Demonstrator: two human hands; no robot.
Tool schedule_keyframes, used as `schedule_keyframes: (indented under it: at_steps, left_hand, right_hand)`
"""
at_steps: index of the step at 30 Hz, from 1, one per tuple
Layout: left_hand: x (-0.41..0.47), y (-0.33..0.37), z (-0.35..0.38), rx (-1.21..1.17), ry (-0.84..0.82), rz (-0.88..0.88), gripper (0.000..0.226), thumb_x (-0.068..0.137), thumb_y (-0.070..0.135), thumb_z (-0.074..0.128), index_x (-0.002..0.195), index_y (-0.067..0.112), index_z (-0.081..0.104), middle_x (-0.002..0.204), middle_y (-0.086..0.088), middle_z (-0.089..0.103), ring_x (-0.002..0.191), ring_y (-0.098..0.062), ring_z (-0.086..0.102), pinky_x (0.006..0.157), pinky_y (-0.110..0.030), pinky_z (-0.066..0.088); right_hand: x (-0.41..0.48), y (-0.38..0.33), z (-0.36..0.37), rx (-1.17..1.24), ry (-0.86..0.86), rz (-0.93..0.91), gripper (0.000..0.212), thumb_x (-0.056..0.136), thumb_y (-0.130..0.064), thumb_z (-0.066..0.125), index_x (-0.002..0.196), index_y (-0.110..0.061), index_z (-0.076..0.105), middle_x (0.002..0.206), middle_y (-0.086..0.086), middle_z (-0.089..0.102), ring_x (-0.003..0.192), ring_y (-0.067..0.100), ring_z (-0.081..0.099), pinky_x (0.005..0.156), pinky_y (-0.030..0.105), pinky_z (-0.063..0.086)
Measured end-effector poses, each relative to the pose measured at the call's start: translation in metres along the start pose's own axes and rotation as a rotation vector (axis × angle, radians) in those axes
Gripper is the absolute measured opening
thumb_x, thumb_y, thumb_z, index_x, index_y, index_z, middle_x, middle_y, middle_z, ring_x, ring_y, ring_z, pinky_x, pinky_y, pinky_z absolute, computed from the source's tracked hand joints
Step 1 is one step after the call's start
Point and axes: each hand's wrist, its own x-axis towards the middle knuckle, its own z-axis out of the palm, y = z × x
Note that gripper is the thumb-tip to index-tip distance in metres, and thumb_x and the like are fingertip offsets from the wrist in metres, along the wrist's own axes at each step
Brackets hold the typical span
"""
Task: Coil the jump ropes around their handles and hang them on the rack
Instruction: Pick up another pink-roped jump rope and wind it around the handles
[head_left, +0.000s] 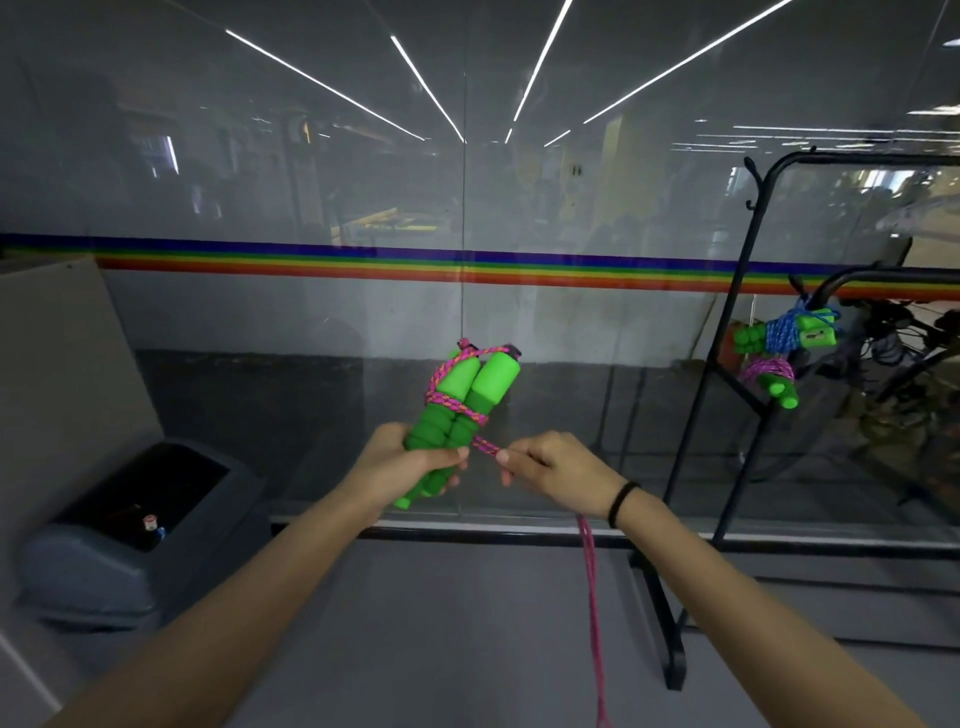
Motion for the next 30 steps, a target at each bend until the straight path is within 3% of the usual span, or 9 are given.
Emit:
schedule_keyframes:
  at_steps: [4, 7, 9, 13, 17, 20, 23, 27, 30]
  left_hand:
    - [0.006, -0.016, -0.008, 0.48, 0.123, 0.13, 0.023, 0.068, 0.023, 0.076, 0.089, 0.017, 0.069, 0.08, -0.009, 0.072, 0.07, -0.023, 0.068, 0.068, -0.031, 0.054]
    - [0.002, -0.022, -0.013, 0.835, 0.1, 0.154, 0.029, 0.068, 0.03, 0.072, 0.096, 0.024, 0.068, 0.089, -0.007, 0.072, 0.086, -0.025, 0.067, 0.076, -0.033, 0.054]
    - [-0.002, -0.022, -0.016, 0.934, -0.04, 0.158, 0.025, 0.066, 0.031, 0.07, 0.09, 0.025, 0.066, 0.086, -0.006, 0.071, 0.083, -0.024, 0.067, 0.074, -0.033, 0.055]
    - [-0.012, -0.01, -0.011, 1.077, -0.451, 0.206, 0.021, 0.07, 0.028, 0.074, 0.085, 0.017, 0.065, 0.077, -0.005, 0.066, 0.07, -0.008, 0.058, 0.058, -0.013, 0.042]
    - [-0.026, 0.002, 0.001, 0.788, -0.725, 0.155, 0.012, 0.075, 0.017, 0.074, 0.077, 0.019, 0.062, 0.055, 0.011, 0.059, 0.053, -0.003, 0.054, 0.054, -0.013, 0.044]
    - [-0.031, 0.004, 0.0, 0.442, -0.772, 0.132, 0.015, 0.078, 0.009, 0.072, 0.075, 0.02, 0.061, 0.063, 0.008, 0.062, 0.057, -0.01, 0.057, 0.055, -0.02, 0.05]
    - [-0.032, 0.007, -0.004, 0.213, -0.702, 0.171, 0.012, 0.081, 0.006, 0.067, 0.079, 0.016, 0.061, 0.068, -0.002, 0.064, 0.056, -0.013, 0.059, 0.054, -0.023, 0.051]
    - [-0.027, 0.002, -0.001, -0.005, -0.452, 0.158, 0.015, 0.077, 0.017, 0.069, 0.087, 0.009, 0.062, 0.069, -0.01, 0.064, 0.055, -0.021, 0.058, 0.051, -0.028, 0.05]
    - [-0.024, 0.001, 0.004, -0.035, -0.266, 0.057, 0.01, 0.079, 0.014, 0.07, 0.083, 0.008, 0.064, 0.066, -0.009, 0.066, 0.052, -0.019, 0.059, 0.048, -0.026, 0.05]
  right_hand:
    - [-0.005, -0.009, -0.014, -0.297, -0.086, -0.071, 0.029, 0.09, -0.034, 0.054, 0.089, -0.009, 0.067, 0.061, -0.004, 0.049, 0.059, 0.007, 0.045, 0.057, 0.022, 0.029]
    - [-0.008, -0.015, -0.029, -0.349, -0.163, -0.107, 0.025, 0.088, -0.035, 0.056, 0.098, -0.015, 0.069, 0.057, -0.012, 0.047, 0.051, 0.003, 0.044, 0.054, 0.017, 0.03]
    - [-0.006, -0.018, -0.039, -0.338, -0.199, -0.129, 0.022, 0.085, -0.035, 0.06, 0.097, -0.019, 0.07, 0.06, -0.01, 0.056, 0.052, 0.0, 0.048, 0.054, 0.013, 0.033]
    - [-0.001, -0.022, -0.053, -0.142, -0.214, -0.175, 0.016, 0.074, -0.03, 0.074, 0.08, -0.015, 0.074, 0.063, -0.01, 0.067, 0.055, -0.002, 0.055, 0.056, 0.01, 0.037]
    - [0.01, -0.021, -0.044, 0.128, -0.267, -0.163, 0.006, 0.073, -0.014, 0.075, 0.078, -0.011, 0.073, 0.058, -0.021, 0.065, 0.055, -0.006, 0.054, 0.06, 0.007, 0.038]
    - [0.008, -0.007, -0.036, 0.403, -0.204, -0.098, 0.011, 0.076, -0.006, 0.07, 0.072, -0.017, 0.069, 0.06, -0.019, 0.069, 0.06, -0.007, 0.059, 0.062, 0.009, 0.046]
    - [-0.004, 0.002, -0.019, 0.723, -0.046, 0.036, 0.022, 0.05, -0.041, 0.085, 0.055, -0.025, 0.07, 0.051, -0.02, 0.066, 0.051, -0.008, 0.06, 0.052, 0.006, 0.047]
    - [-0.005, 0.005, 0.011, 0.693, -0.051, 0.101, 0.04, 0.092, -0.011, 0.05, 0.053, -0.021, 0.057, 0.035, -0.007, 0.045, 0.03, 0.001, 0.032, 0.033, 0.012, 0.026]
    - [-0.011, 0.002, 0.012, 0.587, -0.088, 0.142, 0.038, 0.097, -0.023, 0.04, 0.065, -0.018, 0.06, 0.039, -0.008, 0.043, 0.032, 0.004, 0.03, 0.034, 0.013, 0.025]
